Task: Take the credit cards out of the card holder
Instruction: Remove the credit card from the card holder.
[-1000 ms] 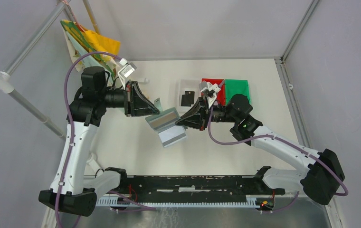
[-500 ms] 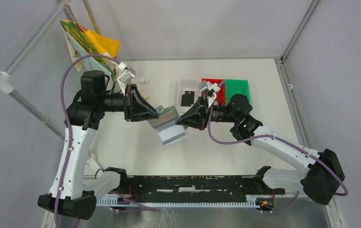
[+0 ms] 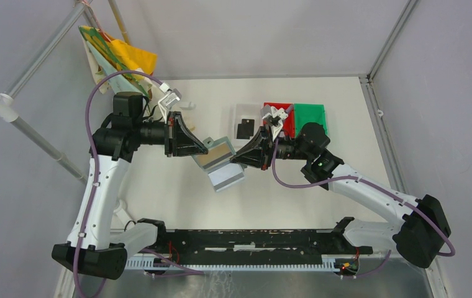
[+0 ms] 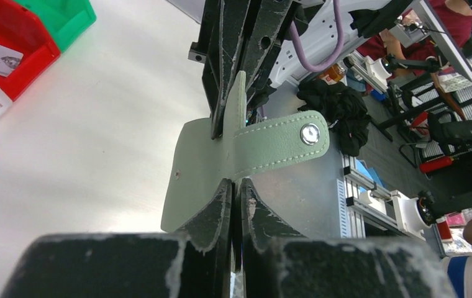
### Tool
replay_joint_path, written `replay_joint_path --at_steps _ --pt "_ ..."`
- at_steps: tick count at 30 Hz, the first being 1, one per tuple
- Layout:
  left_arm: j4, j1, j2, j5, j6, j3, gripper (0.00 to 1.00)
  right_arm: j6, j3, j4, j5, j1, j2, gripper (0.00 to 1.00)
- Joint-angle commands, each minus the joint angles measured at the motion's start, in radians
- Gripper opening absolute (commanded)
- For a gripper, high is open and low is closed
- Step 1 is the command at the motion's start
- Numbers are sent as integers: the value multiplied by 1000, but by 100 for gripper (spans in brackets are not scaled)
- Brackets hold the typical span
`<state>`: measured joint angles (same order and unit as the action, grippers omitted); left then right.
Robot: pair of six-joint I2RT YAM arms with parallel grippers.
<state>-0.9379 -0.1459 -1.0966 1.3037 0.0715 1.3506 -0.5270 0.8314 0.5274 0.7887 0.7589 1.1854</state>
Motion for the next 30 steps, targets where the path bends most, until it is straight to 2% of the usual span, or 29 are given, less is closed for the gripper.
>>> replay_joint_path --at_steps 1,4,12,15,18,22,25,28,30 --pt "-16 -2 0 98 -5 16 14 -14 34 136 -12 2 -38 0" --pt "-16 -1 -3 121 -15 16 22 -15 35 137 -13 2 -36 0" --pt "-18 -1 -21 103 -36 33 24 -15 32 149 -9 6 -38 0" --pt "-16 -1 -22 100 -43 50 35 -3 33 142 -8 10 -38 0" --pt "30 -1 -4 50 -83 41 37 -3 35 144 -9 12 -38 0" --pt "163 -2 36 -27 -201 -11 34 -4 46 145 -11 17 -36 0" --pt "217 -1 53 -44 -245 -33 26 -3 51 144 -13 20 -38 0" --pt "225 -1 60 -49 -249 -41 13 -5 54 143 -18 23 -40 0" --pt "226 -1 70 -52 -245 -50 10 -5 57 146 -21 27 -38 0"
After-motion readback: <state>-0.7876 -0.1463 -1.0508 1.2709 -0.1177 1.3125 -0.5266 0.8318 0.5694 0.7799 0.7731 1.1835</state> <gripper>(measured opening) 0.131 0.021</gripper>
